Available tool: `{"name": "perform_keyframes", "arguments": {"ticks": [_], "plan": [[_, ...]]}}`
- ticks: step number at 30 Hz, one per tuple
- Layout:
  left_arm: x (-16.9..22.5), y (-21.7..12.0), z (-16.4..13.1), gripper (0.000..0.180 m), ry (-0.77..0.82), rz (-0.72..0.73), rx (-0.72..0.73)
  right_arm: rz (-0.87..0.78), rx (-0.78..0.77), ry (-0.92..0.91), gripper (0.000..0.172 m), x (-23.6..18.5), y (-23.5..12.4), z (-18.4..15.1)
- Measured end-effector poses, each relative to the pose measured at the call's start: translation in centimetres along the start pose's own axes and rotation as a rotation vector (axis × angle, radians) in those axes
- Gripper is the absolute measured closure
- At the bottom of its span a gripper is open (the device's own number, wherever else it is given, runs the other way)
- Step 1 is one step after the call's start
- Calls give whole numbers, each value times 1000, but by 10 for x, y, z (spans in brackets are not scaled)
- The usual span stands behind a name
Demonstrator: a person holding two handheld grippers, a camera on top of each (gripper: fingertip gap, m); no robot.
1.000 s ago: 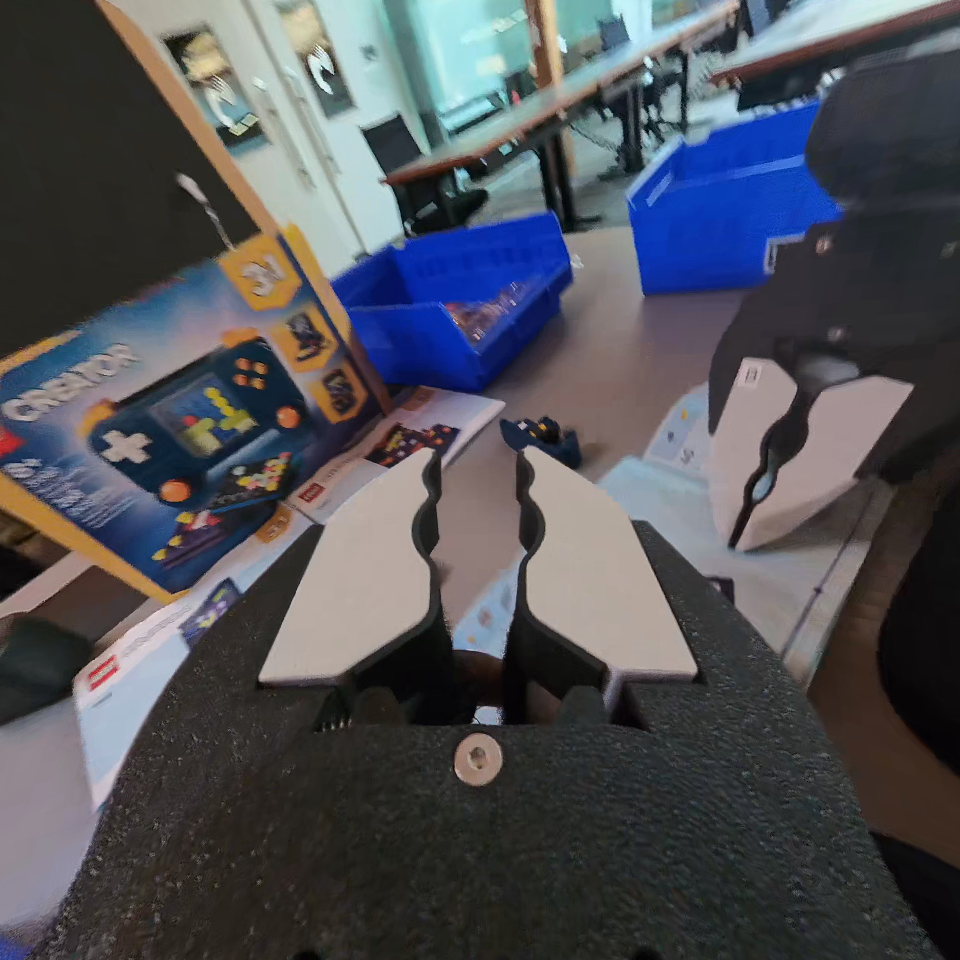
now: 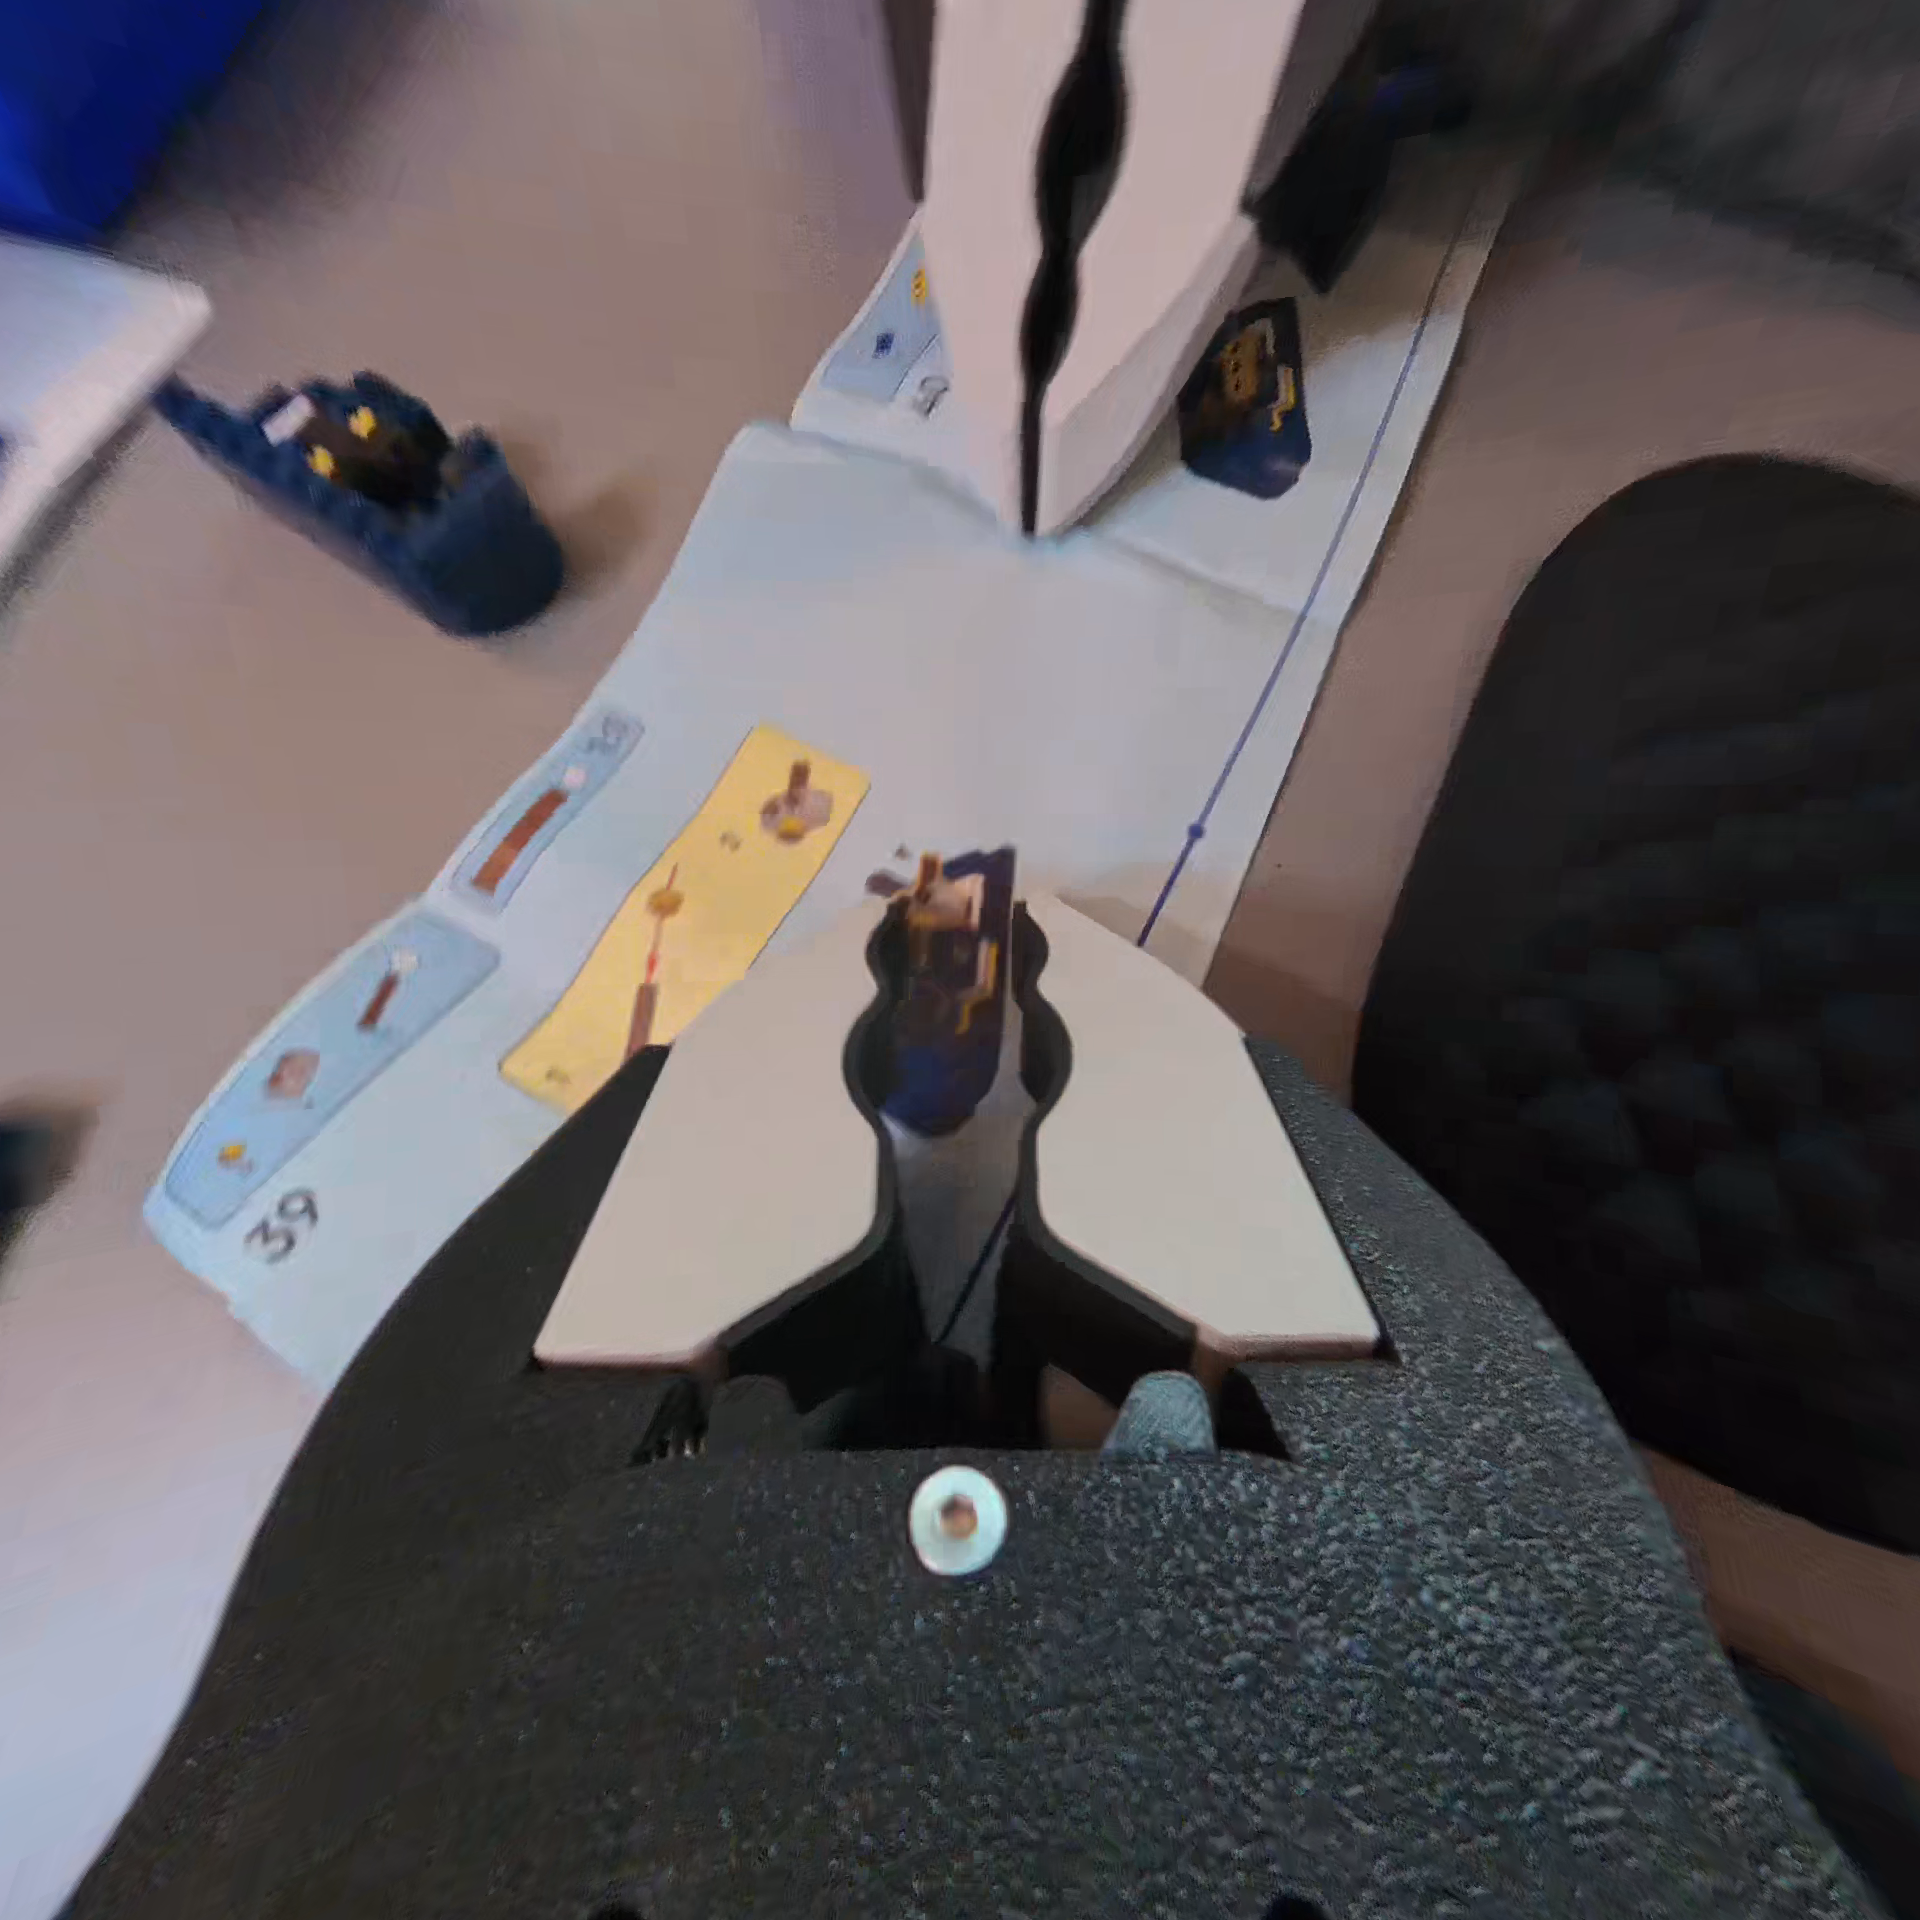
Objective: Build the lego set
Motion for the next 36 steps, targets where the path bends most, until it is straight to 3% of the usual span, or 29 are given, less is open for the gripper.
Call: {"name": "perform_keyframes", "arguments": {"ticks": [3,7,11,15,17,18,20,23,24,26,27,30,33,36], "plan": [[-5,-2,0,162,-56,-71,11,29,2,19,172,4,-6,-4],[5,0,2,159,150,43,-3,23,102,-55,160,-2,-16,-3],[8,-10,12,151,276,171,90,-138,486,-94,148,-2,-38,16],[17,-36,31,134,443,299,422,-282,1057,50,104,6,-64,29],[24,-48,37,126,532,339,587,-261,1271,206,102,12,-74,25],[27,-50,38,122,555,346,618,-233,1278,259,98,14,-73,23],[27,-48,39,96,552,351,599,-258,1192,256,90,16,-67,24],[26,-41,40,48,525,331,591,-433,1080,78,78,11,-53,28],[28,-40,41,40,538,298,595,-461,1041,19,73,8,-48,30],[33,-47,43,48,562,295,629,-463,981,-23,73,6,-40,31],[38,-54,46,63,577,275,660,-466,975,-23,73,6,-38,31],[52,-98,54,84,527,297,700,-459,996,-2,78,7,-41,29],[53,-165,35,109,416,452,528,-431,1019,17,83,7,-44,29],[43,-230,-9,114,47,468,163,-389,995,10,86,4,-40,30]]}}
Point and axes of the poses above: each gripper's, where its closed fingertips meet, y out along the fingers, z out of its top, x = y × z across the jaws, the point moved 9 cm from there along -y, back along the fingers, and after that the axes turned 10 degrees about -z, right-handed, at the moved point
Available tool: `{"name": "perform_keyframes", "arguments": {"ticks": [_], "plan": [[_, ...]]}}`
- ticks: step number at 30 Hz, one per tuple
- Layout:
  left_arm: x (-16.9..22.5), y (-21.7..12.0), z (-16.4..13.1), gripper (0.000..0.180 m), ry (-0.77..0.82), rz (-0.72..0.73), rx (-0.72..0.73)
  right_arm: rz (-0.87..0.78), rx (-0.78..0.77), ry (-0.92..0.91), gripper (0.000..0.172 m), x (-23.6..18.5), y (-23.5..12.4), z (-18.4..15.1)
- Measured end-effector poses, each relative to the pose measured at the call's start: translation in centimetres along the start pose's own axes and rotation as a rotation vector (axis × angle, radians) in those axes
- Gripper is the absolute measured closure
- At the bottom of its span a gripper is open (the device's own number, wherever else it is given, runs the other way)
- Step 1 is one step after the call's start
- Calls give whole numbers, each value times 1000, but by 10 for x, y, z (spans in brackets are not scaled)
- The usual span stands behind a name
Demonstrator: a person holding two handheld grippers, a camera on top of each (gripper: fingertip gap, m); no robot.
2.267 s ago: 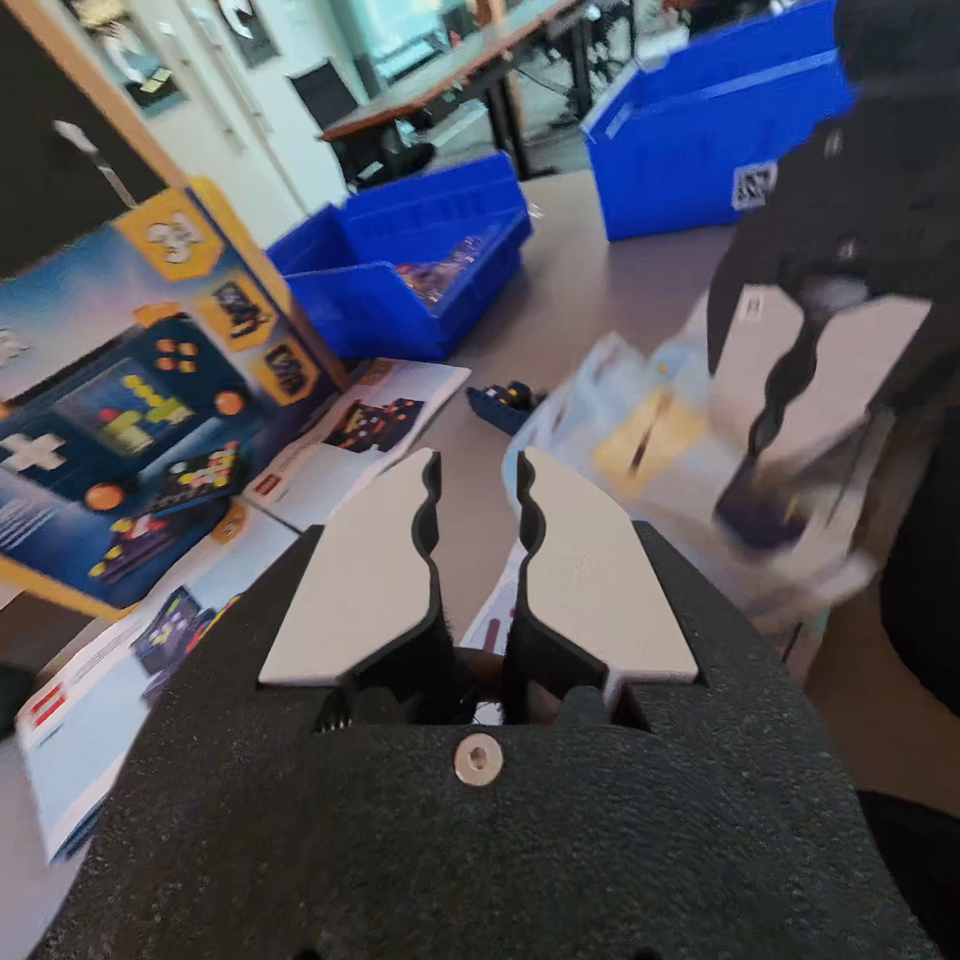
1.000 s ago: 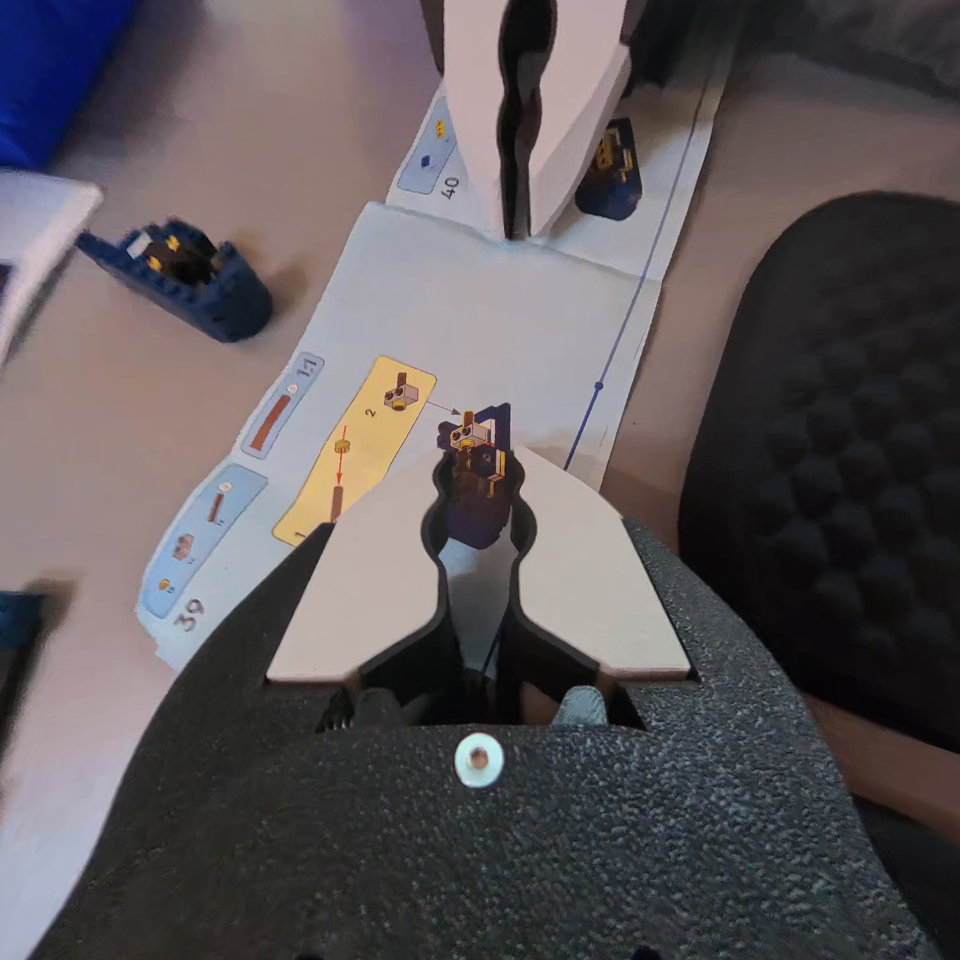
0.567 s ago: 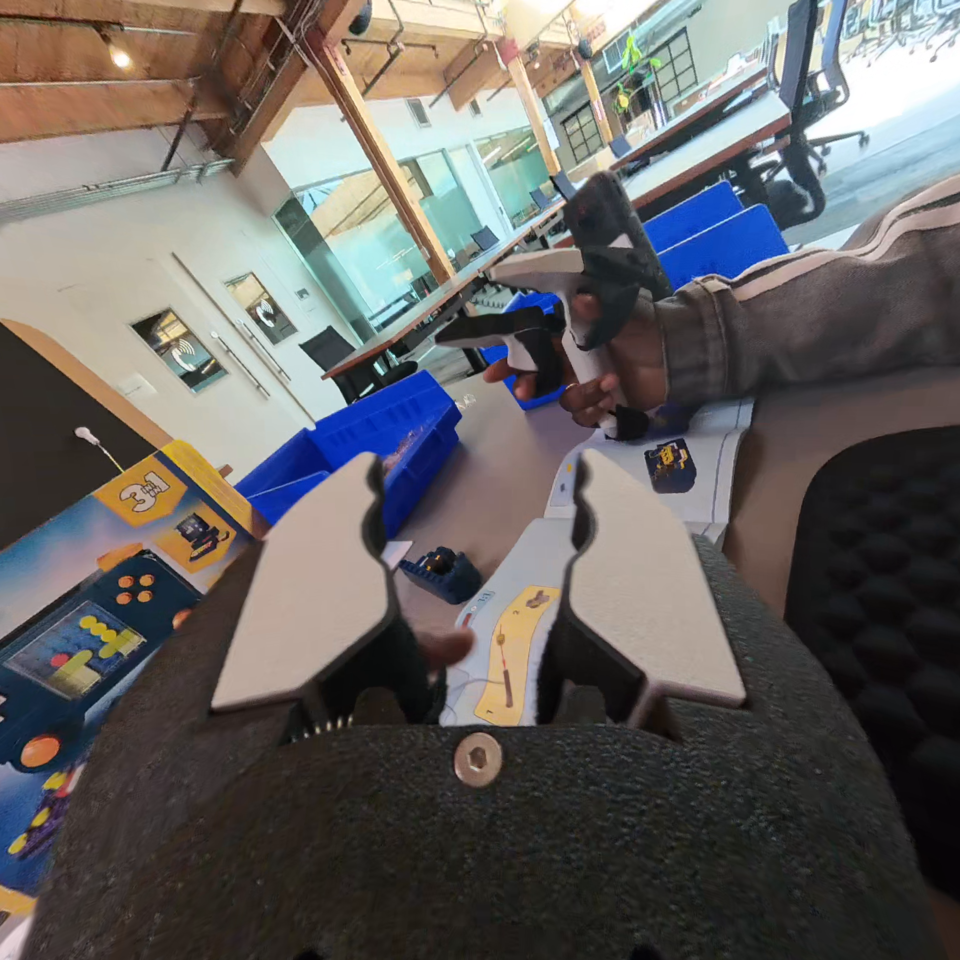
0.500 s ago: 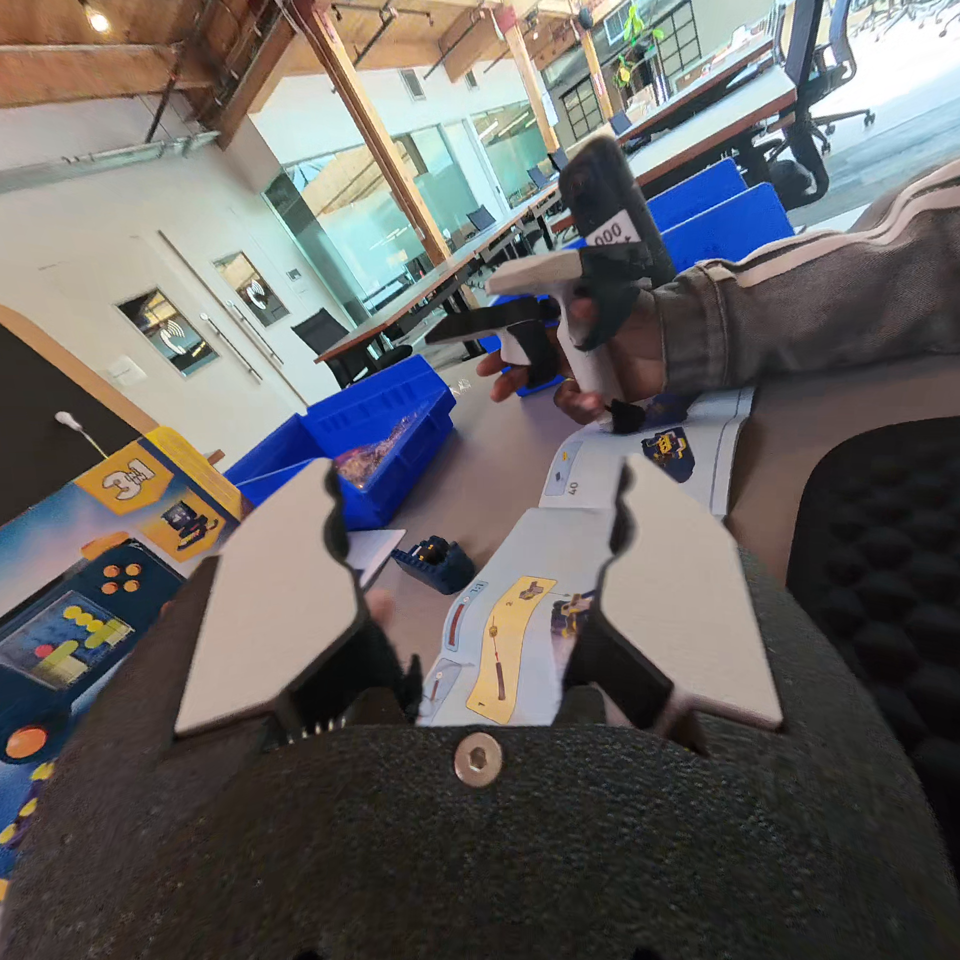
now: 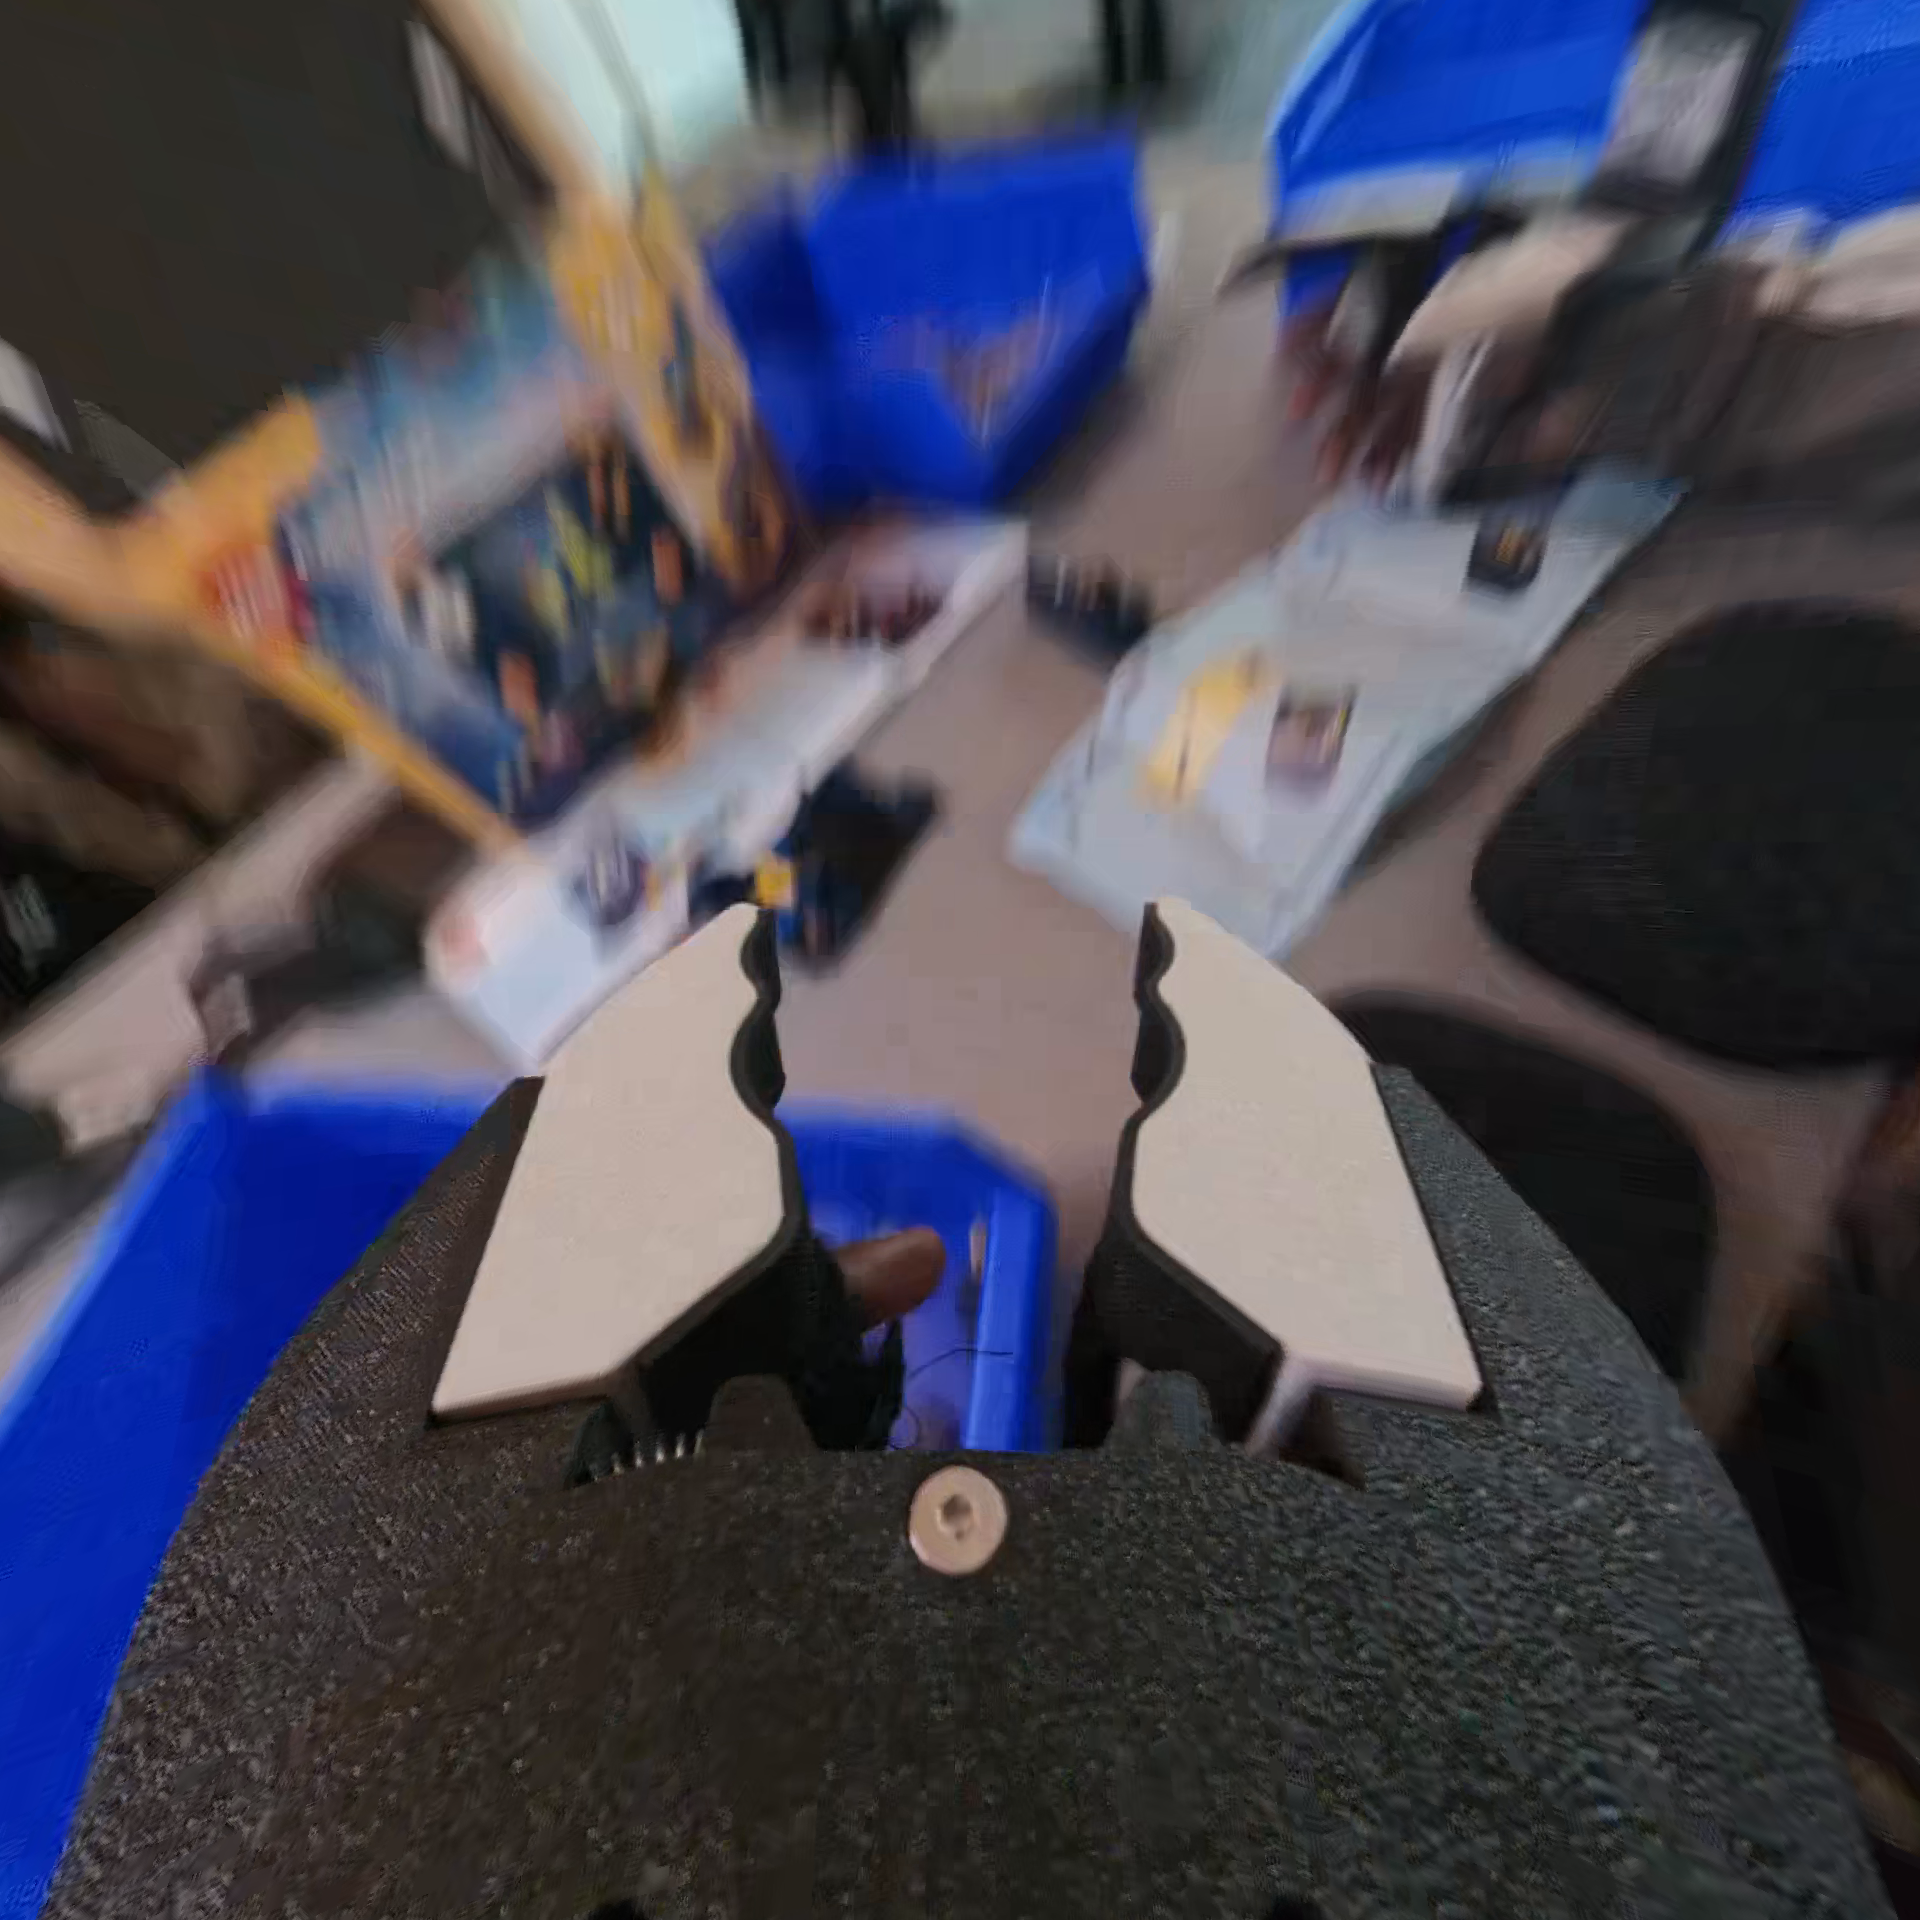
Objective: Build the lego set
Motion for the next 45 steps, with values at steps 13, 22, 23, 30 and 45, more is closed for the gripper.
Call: {"name": "perform_keyframes", "arguments": {"ticks": [13,22,23,30,45], "plan": [[-52,-3,-133,155,-505,3,-874,132,-77,-94,93,-20,5,-4],[-62,8,-149,176,-557,-66,-841,143,-97,-138,92,-24,5,-3],[-63,3,-145,176,-523,-6,-839,141,-97,-139,92,-23,5,-3],[-21,-6,-17,177,-245,179,-212,124,-96,-110,94,-20,5,-5],[23,161,-42,176,-213,-178,-572,276,-418,65,145,-11,-9,-1]]}}
Point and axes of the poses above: each gripper's, where its closed fingertips meet, y out along the fingers, z out of its top, x = y × z across the jaws, the point moved 9 cm from there along -y, back along the fingers, and after that the axes turned 10 degrees about -z, right-handed, at the moved point
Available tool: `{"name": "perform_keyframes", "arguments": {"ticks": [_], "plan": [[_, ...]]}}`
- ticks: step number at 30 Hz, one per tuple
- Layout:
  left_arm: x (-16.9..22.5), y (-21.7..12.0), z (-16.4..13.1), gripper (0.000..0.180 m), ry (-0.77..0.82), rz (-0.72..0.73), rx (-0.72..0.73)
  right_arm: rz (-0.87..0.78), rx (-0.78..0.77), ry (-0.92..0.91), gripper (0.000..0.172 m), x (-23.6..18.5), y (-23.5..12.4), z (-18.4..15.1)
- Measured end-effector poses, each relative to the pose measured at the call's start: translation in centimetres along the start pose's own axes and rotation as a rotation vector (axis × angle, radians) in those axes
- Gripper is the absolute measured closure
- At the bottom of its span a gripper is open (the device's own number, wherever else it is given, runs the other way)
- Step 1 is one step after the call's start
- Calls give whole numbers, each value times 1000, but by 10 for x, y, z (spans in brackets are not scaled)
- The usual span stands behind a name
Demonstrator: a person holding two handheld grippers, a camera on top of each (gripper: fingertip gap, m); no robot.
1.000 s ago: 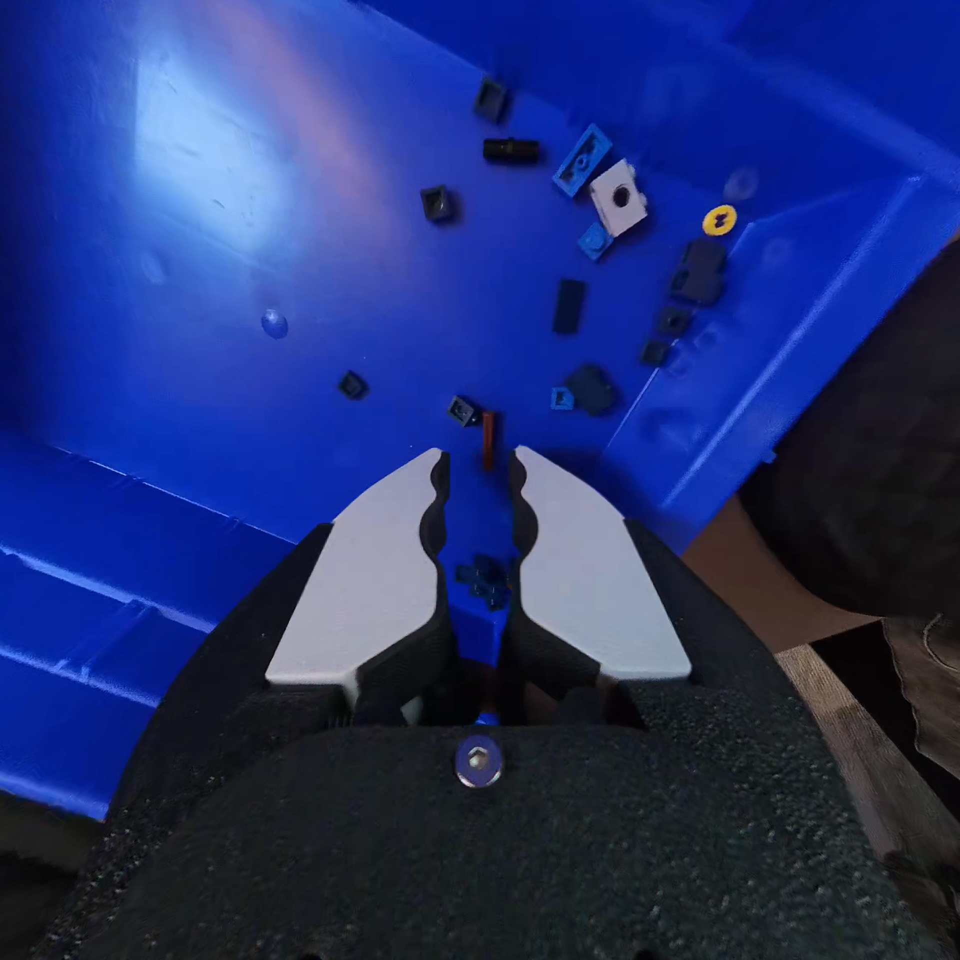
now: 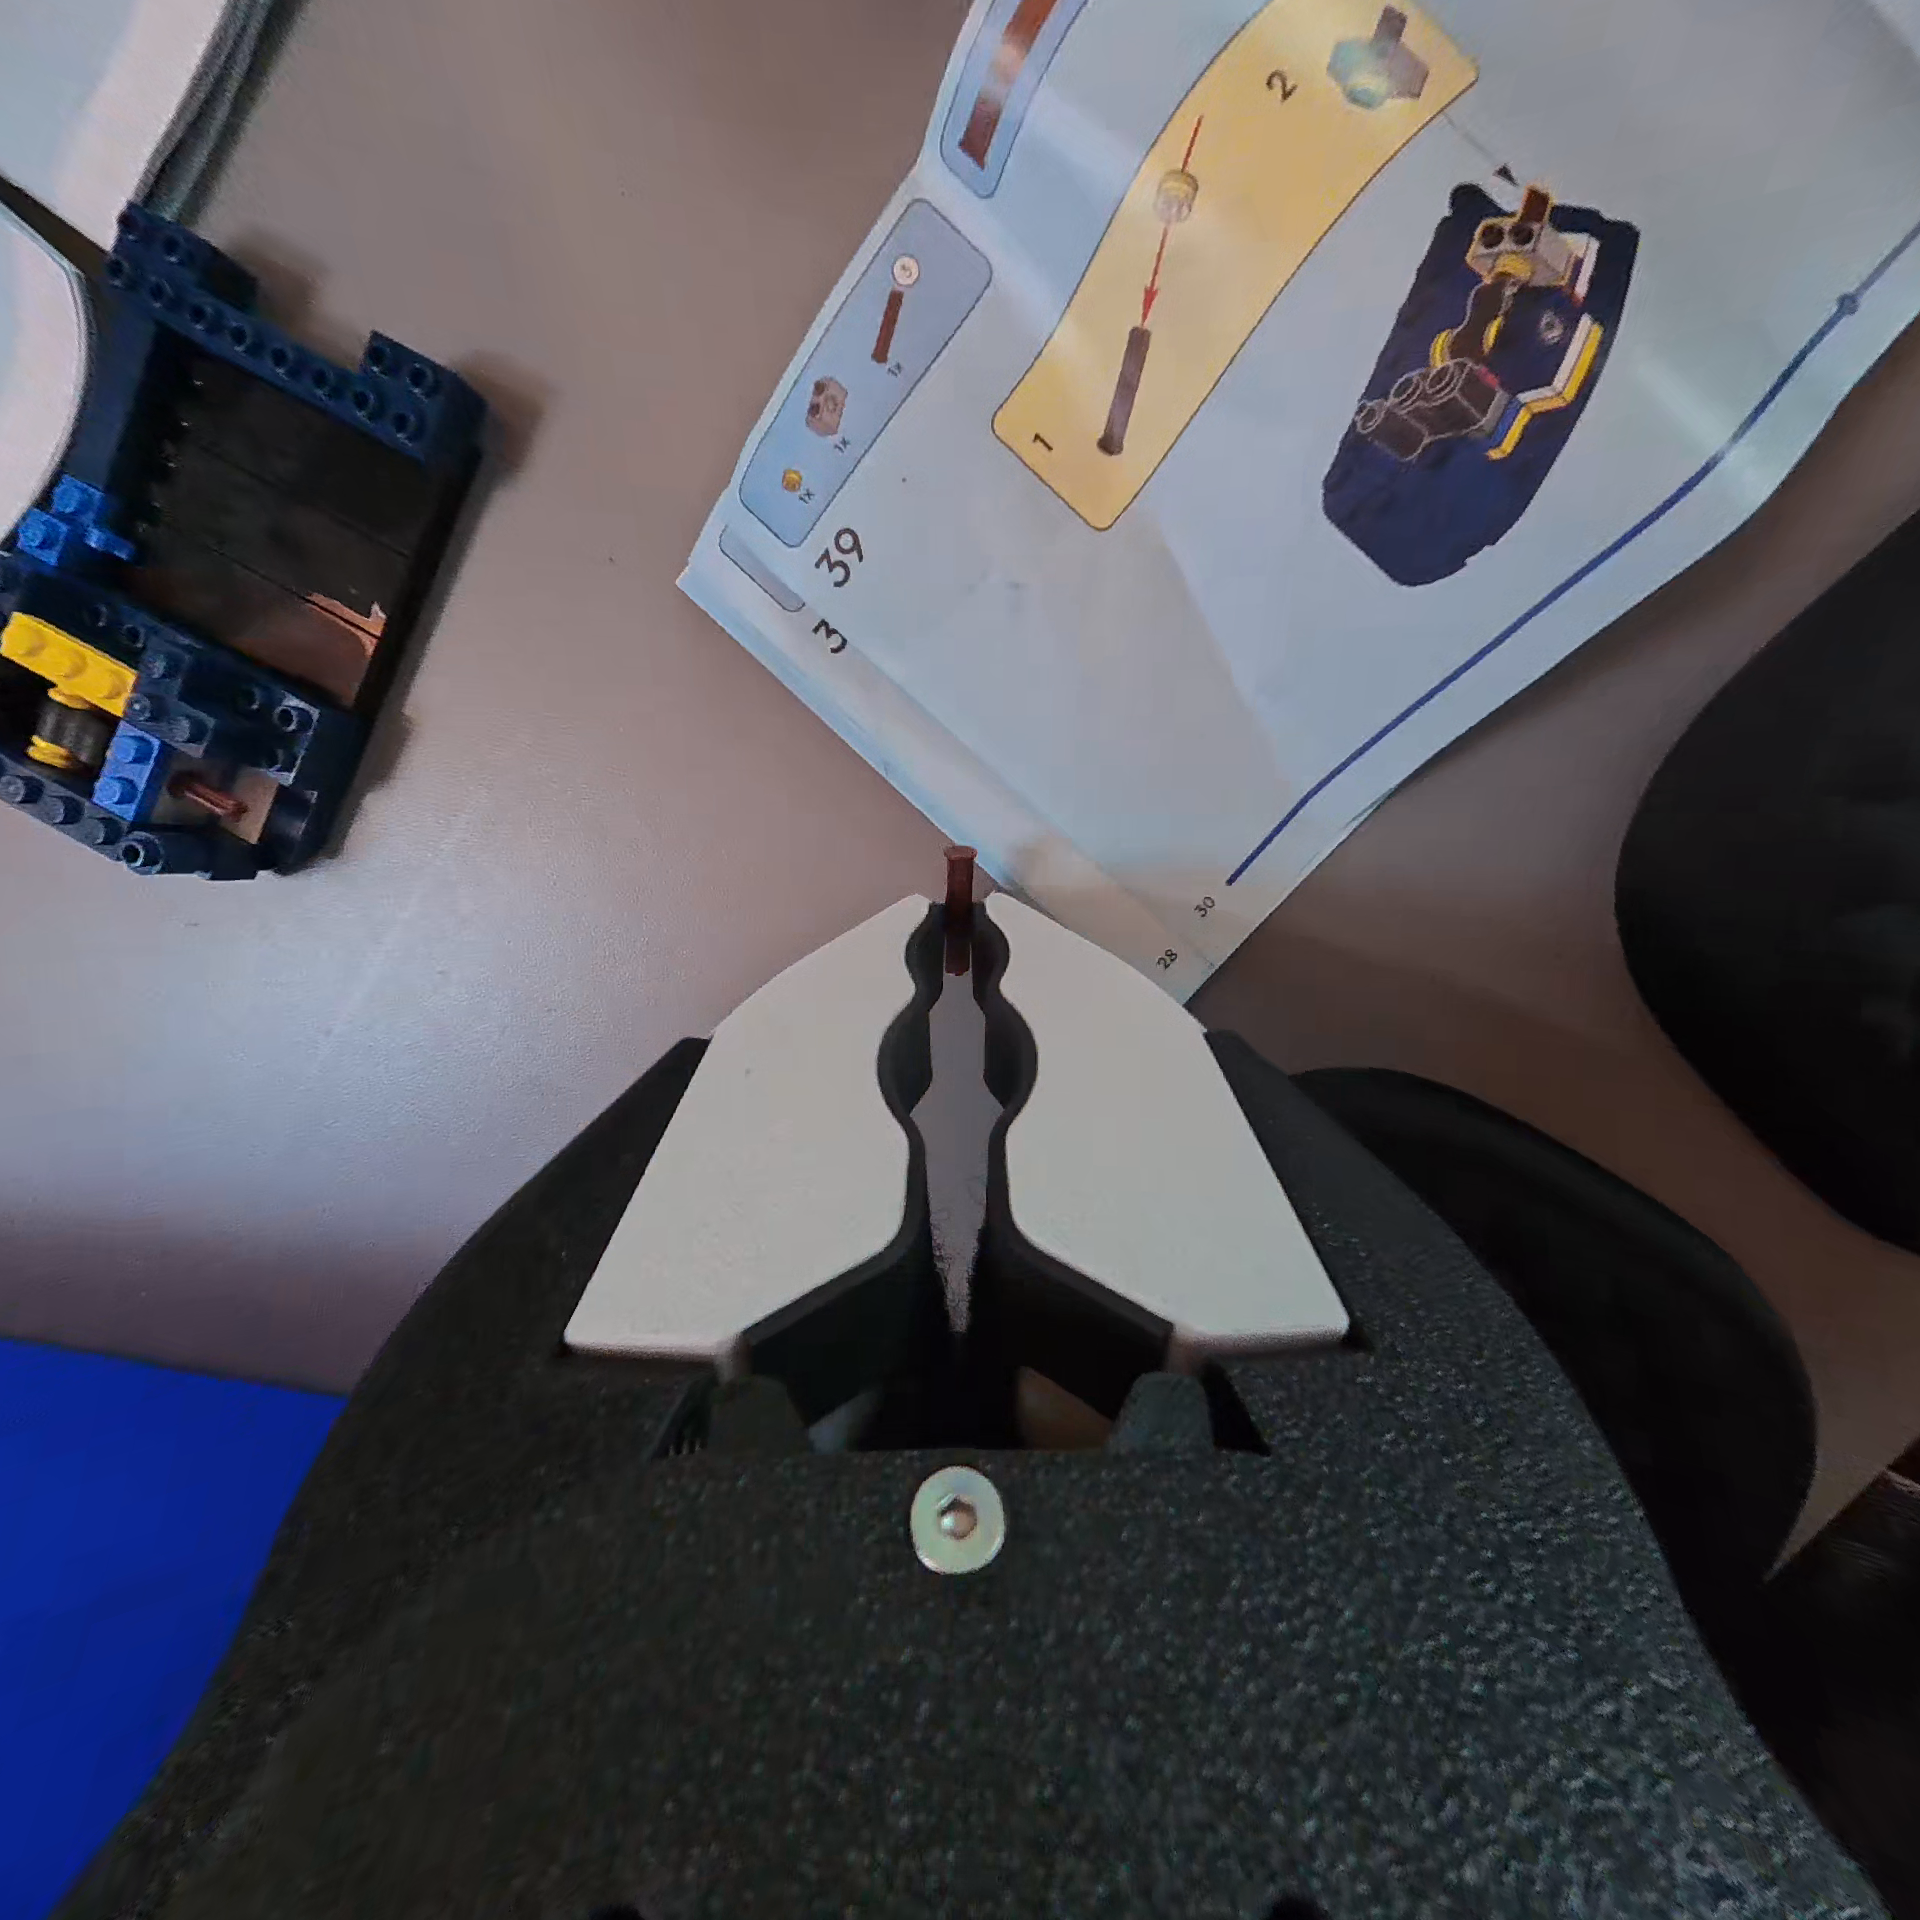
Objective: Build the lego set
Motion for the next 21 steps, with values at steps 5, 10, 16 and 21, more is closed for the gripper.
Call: {"name": "perform_keyframes", "arguments": {"ticks": [5,10,16,21], "plan": [[-3,6,-2,167,-28,8,-50,-98,-285,-207,163,-19,37,-18],[-1,6,-3,151,-30,11,-52,-121,-537,-304,167,-26,57,-38],[16,-41,-9,140,4,113,51,-72,-550,-254,169,-22,45,-40],[1,-150,-51,144,-37,367,188,-33,-554,-219,169,-19,36,-41]]}}
Point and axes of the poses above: each gripper's, where its closed fingertips meet, y out along the fingers, z out of its top, x = y × z across the jaws, the point moved 9 cm from there along -y, back along the fingers, and after that the axes turned 10 degrees about -z, right-handed, at the moved point
